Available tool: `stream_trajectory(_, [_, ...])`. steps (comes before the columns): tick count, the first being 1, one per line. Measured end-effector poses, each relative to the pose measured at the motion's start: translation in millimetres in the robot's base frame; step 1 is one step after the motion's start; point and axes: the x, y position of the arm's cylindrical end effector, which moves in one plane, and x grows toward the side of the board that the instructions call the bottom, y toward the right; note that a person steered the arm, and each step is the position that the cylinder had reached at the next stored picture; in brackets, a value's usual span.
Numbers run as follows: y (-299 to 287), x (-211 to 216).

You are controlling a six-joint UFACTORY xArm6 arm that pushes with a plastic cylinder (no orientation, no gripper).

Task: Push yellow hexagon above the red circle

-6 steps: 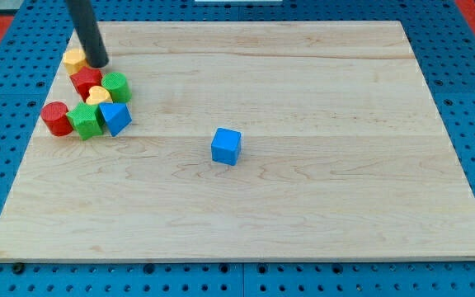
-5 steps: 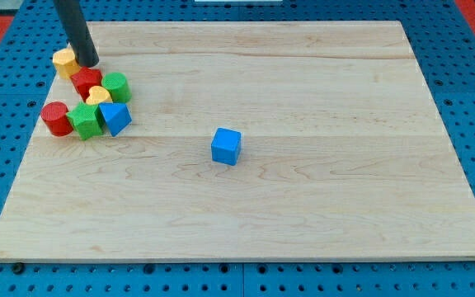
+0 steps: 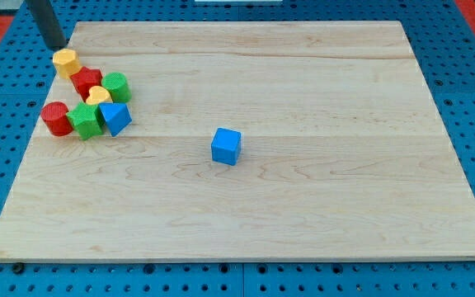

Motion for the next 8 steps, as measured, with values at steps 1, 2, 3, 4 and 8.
stream_trajectory(1, [7,29])
stream_trajectory(2, [7,59])
stream_trajectory(3, [7,82])
stream_trajectory(4, [-2,94])
stream_trajectory(8, [1,36])
